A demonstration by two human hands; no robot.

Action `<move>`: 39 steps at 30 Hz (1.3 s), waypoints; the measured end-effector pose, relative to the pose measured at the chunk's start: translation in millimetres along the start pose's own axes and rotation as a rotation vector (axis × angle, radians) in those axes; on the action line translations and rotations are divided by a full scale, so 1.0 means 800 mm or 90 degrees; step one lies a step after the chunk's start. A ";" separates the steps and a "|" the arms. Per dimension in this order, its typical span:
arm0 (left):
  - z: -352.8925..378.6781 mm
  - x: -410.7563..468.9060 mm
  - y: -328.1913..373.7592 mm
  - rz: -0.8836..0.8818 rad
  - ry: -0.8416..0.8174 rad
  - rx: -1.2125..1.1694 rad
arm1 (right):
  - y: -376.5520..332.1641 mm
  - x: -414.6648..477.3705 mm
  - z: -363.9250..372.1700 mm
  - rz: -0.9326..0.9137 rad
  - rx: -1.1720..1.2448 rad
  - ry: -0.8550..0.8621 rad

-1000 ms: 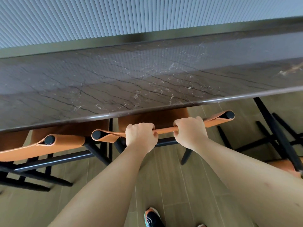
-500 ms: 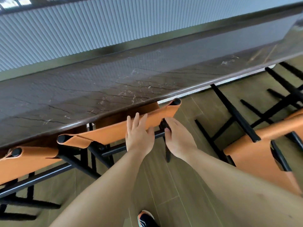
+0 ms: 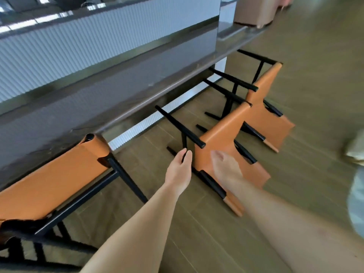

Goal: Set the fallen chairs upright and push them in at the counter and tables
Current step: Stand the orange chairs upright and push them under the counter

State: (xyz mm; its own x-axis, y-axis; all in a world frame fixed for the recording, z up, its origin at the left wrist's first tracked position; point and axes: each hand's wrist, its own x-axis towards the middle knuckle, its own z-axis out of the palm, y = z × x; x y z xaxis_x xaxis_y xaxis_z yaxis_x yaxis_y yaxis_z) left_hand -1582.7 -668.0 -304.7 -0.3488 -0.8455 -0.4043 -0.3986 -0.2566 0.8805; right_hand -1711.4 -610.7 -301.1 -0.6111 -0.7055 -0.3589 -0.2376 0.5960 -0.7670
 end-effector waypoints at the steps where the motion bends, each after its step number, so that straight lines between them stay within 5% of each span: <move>1: 0.024 -0.003 0.010 0.003 -0.026 0.006 | 0.014 0.001 -0.023 0.020 0.002 0.015; 18: 0.293 0.044 0.103 0.024 -0.260 0.135 | 0.139 0.083 -0.241 0.201 0.152 0.171; 39: 0.401 0.219 0.161 -0.059 -0.140 0.027 | 0.115 0.317 -0.316 0.138 0.032 0.038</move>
State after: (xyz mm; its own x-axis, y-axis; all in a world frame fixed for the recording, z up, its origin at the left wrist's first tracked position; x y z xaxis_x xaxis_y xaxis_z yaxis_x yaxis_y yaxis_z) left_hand -1967.5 -699.0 -341.7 -0.4834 -0.6960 -0.5309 -0.4714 -0.3041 0.8278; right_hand -2078.7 -637.8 -328.4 -0.6878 -0.5385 -0.4868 -0.0593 0.7100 -0.7017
